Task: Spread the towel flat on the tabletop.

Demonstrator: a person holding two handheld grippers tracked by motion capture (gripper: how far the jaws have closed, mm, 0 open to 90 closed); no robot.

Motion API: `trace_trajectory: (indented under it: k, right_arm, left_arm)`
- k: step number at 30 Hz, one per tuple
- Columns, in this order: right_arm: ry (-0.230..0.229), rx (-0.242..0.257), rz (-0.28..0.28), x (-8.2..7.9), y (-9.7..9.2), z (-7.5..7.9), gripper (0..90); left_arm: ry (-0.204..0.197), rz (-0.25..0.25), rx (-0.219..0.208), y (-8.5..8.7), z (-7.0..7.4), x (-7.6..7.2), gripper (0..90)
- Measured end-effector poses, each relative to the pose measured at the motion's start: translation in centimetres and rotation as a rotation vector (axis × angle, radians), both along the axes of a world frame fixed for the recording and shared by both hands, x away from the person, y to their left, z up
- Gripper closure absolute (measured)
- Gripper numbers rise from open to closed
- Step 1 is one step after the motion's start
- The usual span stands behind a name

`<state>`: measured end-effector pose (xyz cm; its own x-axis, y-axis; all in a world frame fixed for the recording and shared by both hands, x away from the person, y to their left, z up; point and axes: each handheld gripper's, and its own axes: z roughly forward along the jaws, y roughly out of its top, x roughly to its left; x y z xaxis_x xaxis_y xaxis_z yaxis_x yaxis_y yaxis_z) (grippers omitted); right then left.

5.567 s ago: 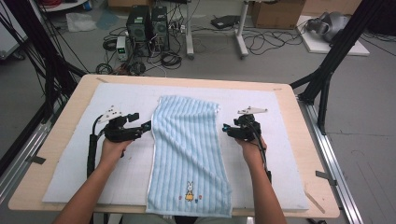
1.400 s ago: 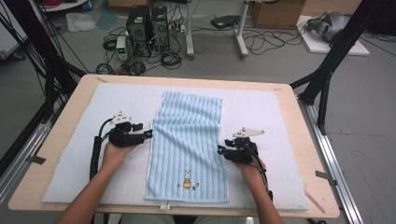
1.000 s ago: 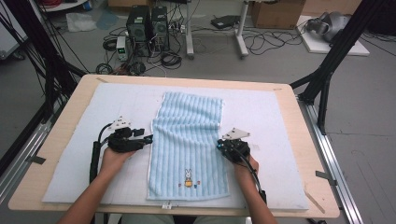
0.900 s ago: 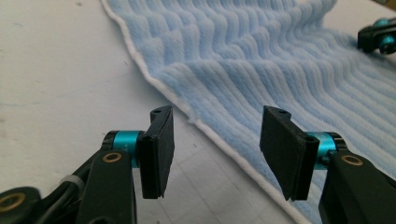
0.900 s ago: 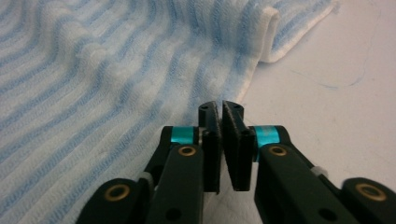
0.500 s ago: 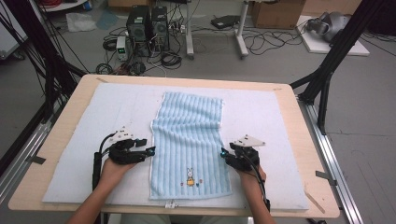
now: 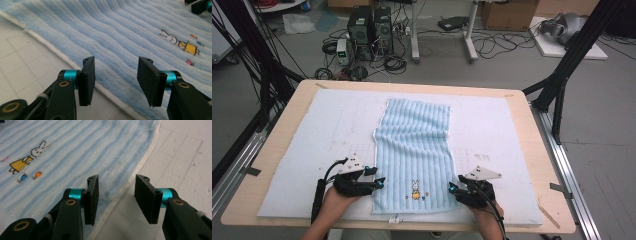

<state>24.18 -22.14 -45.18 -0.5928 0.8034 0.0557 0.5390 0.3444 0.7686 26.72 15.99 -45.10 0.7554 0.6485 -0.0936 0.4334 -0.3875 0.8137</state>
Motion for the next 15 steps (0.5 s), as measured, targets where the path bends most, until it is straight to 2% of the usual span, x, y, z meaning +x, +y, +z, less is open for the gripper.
trace_trajectory:
  k: [2,3,5,7,9,11,15]
  right_arm:
    - [0.002,-0.002,-0.003,-0.45,0.03,0.01,59.1]
    - [0.005,-0.006,-0.006,-0.58,0.02,0.05,62.5]
    - [0.005,-0.010,-0.011,-0.62,0.02,0.08,69.5]
    - [0.004,-0.008,-0.009,-0.65,0.04,0.06,77.1]
    - [0.014,0.003,0.010,-0.65,0.10,0.07,85.2]
    - [0.017,-0.001,0.029,-0.65,0.18,0.12,86.0]
    - [0.049,0.023,0.056,-0.97,-0.07,0.24,86.1]
  left_arm:
    - [-0.035,-0.007,0.073,-0.83,-0.06,-0.41,50.5]
    - [-0.044,-0.005,0.085,-0.93,-0.06,-0.48,51.8]
    - [-0.040,0.011,0.077,-0.81,-0.04,-0.42,58.1]
    - [-0.033,0.033,0.066,-0.68,-0.04,-0.33,75.9]
    - [-0.022,0.021,0.055,-0.60,-0.03,-0.26,84.4]
    - [-0.011,0.005,0.040,-0.45,-0.02,-0.24,86.1]
    - [0.010,-0.027,0.022,0.01,0.00,-0.75,86.5]
